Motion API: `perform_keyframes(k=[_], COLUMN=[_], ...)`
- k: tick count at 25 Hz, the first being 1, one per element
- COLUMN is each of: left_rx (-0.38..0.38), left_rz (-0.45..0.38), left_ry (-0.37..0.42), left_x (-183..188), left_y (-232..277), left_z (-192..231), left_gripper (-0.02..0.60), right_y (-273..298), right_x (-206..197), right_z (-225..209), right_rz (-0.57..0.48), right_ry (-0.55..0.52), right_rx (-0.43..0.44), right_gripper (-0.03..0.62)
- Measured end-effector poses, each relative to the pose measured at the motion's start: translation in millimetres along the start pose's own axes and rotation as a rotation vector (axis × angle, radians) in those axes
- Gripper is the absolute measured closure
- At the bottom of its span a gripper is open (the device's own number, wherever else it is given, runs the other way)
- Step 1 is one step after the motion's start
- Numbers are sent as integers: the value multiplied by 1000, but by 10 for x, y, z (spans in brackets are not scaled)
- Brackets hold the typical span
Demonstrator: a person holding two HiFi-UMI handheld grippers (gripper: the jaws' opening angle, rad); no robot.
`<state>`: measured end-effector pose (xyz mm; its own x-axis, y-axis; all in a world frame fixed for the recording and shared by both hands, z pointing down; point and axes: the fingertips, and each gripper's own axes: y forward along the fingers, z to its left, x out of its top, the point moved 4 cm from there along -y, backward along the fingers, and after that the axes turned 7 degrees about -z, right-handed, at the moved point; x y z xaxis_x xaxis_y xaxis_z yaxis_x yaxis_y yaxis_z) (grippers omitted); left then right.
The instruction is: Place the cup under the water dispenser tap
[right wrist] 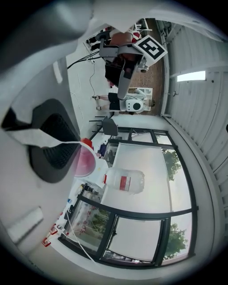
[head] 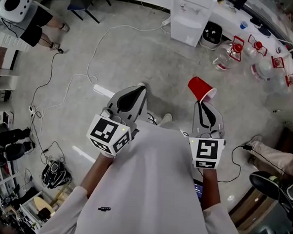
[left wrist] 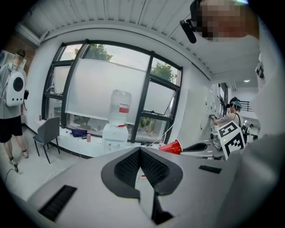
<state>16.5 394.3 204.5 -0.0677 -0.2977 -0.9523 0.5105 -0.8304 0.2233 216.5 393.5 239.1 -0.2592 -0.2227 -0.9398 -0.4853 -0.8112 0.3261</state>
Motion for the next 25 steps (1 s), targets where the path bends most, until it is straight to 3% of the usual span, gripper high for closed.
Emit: perform_keyframes(k=[12,25], left_rx=[-80,-166], left_rz=[-17,1], left_ry=[-16,-41], left_x=[285,798], left_y=[754,1613], left_z=[756,1750], left_gripper=[581,581], right_y=[883,2140], right_x=[295,869], right_z=[-165,-511], right_rz=[2,33], right_ry=[23,21], right_rx=[-86,-171], right_gripper=[572,572])
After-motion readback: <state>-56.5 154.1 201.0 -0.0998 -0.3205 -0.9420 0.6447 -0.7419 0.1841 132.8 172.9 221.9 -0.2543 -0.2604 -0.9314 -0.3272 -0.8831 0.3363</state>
